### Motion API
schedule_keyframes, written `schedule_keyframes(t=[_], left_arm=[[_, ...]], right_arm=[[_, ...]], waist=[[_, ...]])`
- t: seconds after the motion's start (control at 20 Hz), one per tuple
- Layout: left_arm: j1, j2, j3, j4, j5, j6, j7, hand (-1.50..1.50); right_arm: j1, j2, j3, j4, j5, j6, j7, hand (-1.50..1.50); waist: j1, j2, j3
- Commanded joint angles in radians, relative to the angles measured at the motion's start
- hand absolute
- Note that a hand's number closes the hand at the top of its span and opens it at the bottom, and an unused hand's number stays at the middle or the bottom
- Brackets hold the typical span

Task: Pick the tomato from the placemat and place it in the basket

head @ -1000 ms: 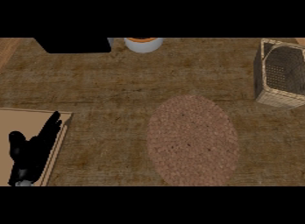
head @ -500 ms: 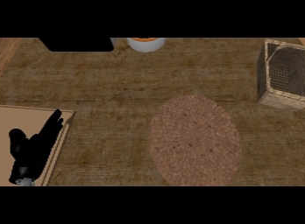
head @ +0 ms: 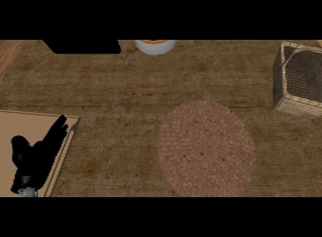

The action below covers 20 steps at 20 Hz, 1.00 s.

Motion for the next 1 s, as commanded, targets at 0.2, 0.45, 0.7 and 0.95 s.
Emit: schedule_keyframes(t=[0.2, 0.45, 0.7, 0.95], left_arm=[[0.047, -0.020, -0.023, 0.095, -0.004, -0.017, 0.066, 0.00], [0.057, -0.039, -0.020, 0.092, -0.012, -0.007, 0.036, 0.00], [0.031, -0.044, -0.010, 0.108, -0.002, -0.021, 0.055, 0.00], [0.050, -0.026, 0.007, 0.106, -0.016, -0.024, 0.051, 0.00]], right_arm=[[0.129, 0.043, -0.033, 0.031, -0.047, -0.090, -0.134, 1.50], [0.197, -0.068, 0.026, 0.093, 0.084, -0.054, -0.111, 1.50], [0.198, -0.130, 0.036, 0.119, 0.057, 0.014, -0.200, -1.50], [0.205, -0.182, -0.009, 0.127, 0.017, 0.015, -0.248, -1.50]], waist=[[-0.006, 0.009, -0.014], [-0.010, 0.009, -0.015], [-0.010, 0.008, -0.015], [-0.006, 0.007, -0.015]])
